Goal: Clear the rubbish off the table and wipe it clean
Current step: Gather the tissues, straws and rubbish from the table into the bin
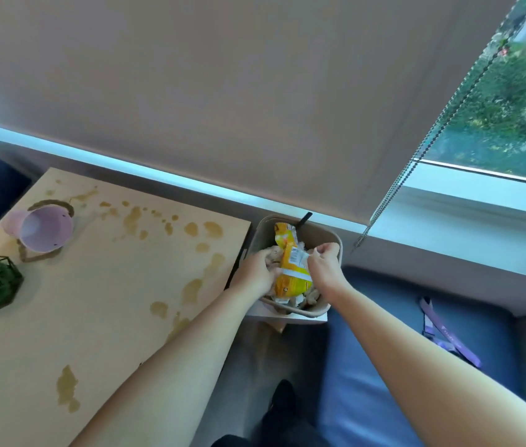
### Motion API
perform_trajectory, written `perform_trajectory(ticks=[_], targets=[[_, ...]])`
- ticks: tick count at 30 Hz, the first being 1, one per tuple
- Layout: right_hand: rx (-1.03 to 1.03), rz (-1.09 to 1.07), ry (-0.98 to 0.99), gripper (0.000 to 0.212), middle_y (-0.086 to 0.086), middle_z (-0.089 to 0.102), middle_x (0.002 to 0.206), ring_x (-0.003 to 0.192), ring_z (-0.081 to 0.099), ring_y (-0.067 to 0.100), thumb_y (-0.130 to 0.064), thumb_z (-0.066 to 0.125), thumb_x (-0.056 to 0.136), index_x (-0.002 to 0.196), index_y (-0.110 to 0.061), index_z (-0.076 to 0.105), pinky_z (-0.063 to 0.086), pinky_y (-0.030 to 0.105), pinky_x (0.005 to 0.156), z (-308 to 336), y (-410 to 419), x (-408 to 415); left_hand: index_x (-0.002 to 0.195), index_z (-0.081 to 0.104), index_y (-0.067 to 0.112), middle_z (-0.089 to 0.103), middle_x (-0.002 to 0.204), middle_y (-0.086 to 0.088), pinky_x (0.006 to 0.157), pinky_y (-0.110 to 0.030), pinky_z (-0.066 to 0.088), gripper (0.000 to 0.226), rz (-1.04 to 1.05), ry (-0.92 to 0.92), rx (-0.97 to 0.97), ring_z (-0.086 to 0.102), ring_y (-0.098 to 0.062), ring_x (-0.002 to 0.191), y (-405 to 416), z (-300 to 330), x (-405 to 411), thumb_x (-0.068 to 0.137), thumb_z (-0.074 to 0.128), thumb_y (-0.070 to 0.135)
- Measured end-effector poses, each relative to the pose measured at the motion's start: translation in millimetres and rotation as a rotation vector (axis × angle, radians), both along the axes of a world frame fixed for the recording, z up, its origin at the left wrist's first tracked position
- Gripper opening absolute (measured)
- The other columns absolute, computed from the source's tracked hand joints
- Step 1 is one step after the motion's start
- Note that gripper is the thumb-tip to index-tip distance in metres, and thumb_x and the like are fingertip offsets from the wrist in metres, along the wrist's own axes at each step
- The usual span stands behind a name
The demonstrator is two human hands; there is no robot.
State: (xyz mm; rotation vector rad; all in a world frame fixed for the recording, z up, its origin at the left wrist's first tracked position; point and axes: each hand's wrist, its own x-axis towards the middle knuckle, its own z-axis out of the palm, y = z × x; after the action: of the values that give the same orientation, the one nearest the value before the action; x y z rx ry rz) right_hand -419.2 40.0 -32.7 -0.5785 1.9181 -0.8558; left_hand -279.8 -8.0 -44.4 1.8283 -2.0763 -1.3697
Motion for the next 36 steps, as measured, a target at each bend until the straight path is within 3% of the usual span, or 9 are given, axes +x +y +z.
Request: perform_trajectory(ticks=[8, 13, 15, 17, 19, 24, 29, 33, 36], targets=[[-0.100, 0.221, 0.245, 0.023, 0.002, 0.037, 0.118, 0.070, 0.044, 0.006, -0.006, 0.050, 0.092, 0.109, -0.014, 0.063, 0.039, 0.004, 0.047, 1, -1, 6, 0.116, 0.058, 0.025, 0.062, 0.114, 0.005, 0.067, -0.023, 0.041, 0.020, 0.266, -0.012, -0.231, 0.059, -0.014, 0.096, -1, 14, 18, 0.099, 0.049, 0.031], [-0.020, 0.252, 0.415, 0.019, 0.005, 0.044, 0.119, 0.087, 0.055, 0.023, -0.014, 0.051, 0.091, 0.106, -0.020, 0.061, 0.042, 0.021, 0.054, 0, -7, 10, 0.114, 0.059, 0.026, 0.062, 0.114, 0.005, 0.068, -0.024, 0.039, 0.019, 0.276, -0.016, -0.237, 0.058, -0.013, 0.094, -1, 24, 36, 0.099, 0.048, 0.034], [0.118, 0.375, 0.485, 0.027, 0.006, 0.047, 0.126, 0.109, 0.052, 0.029, -0.021, 0.051, 0.091, 0.116, -0.023, 0.060, 0.051, 0.033, 0.078, -5, -5, 11, 0.114, 0.059, 0.026, 0.062, 0.113, 0.007, 0.065, -0.023, 0.038, 0.021, 0.280, -0.022, -0.231, 0.056, -0.010, 0.091, 2, 27, 44, 0.099, 0.048, 0.034], [0.199, 0.485, 0.563, 0.041, 0.007, 0.047, 0.135, 0.125, 0.042, 0.029, -0.026, 0.053, 0.088, 0.130, -0.026, 0.054, 0.040, 0.041, 0.103, -6, 0, 18, 0.115, 0.059, 0.027, 0.062, 0.112, 0.009, 0.065, -0.022, 0.038, 0.021, 0.289, -0.037, -0.234, 0.055, -0.009, 0.091, 8, 31, 54, 0.099, 0.047, 0.036], [0.174, 0.510, 0.560, 0.050, 0.008, 0.042, 0.144, 0.134, 0.034, 0.030, -0.030, 0.053, 0.089, 0.139, -0.026, 0.047, 0.031, 0.042, 0.111, -1, 3, 29, 0.115, 0.059, 0.029, 0.062, 0.113, 0.011, 0.069, -0.025, 0.041, 0.022, 0.297, -0.045, -0.238, 0.057, -0.010, 0.094, 13, 34, 63, 0.099, 0.046, 0.037], [0.004, 0.593, 0.423, 0.046, 0.010, 0.044, 0.143, 0.137, 0.031, 0.030, -0.028, 0.051, 0.091, 0.137, -0.024, 0.051, 0.033, 0.040, 0.108, 19, 0, 71, 0.117, 0.060, 0.030, 0.060, 0.109, 0.013, 0.076, -0.029, 0.047, 0.025, 0.349, -0.027, -0.241, 0.057, -0.010, 0.096, 31, 49, 98, 0.099, 0.045, 0.038], [-0.138, 0.714, 0.393, 0.045, 0.005, 0.048, 0.140, 0.126, 0.046, 0.026, -0.032, 0.054, 0.092, 0.136, -0.027, 0.052, 0.050, 0.035, 0.080, 35, 4, 124, 0.117, 0.061, 0.031, 0.060, 0.108, 0.012, 0.076, -0.029, 0.049, 0.024, 0.445, 0.013, -0.267, 0.057, -0.010, 0.095, 54, 60, 143, 0.099, 0.048, 0.037], [-0.191, 0.841, 0.369, 0.045, 0.002, 0.044, 0.146, 0.131, 0.043, 0.024, -0.035, 0.053, 0.095, 0.139, -0.029, 0.049, 0.045, 0.037, 0.099, 44, 24, 176, 0.119, 0.062, 0.029, 0.063, 0.115, 0.009, 0.079, -0.026, 0.043, 0.025, 0.524, 0.035, -0.287, 0.058, -0.010, 0.106, 84, 64, 192, 0.099, 0.048, 0.037], [-0.210, 0.932, 0.355, 0.047, 0.000, 0.042, 0.148, 0.133, 0.041, 0.022, -0.036, 0.053, 0.095, 0.141, -0.030, 0.047, 0.044, 0.035, 0.100, 50, 39, 215, 0.122, 0.061, 0.026, 0.063, 0.119, 0.008, 0.081, -0.025, 0.042, 0.028, 0.579, 0.049, -0.286, 0.057, -0.011, 0.108, 111, 68, 230, 0.099, 0.049, 0.036]])
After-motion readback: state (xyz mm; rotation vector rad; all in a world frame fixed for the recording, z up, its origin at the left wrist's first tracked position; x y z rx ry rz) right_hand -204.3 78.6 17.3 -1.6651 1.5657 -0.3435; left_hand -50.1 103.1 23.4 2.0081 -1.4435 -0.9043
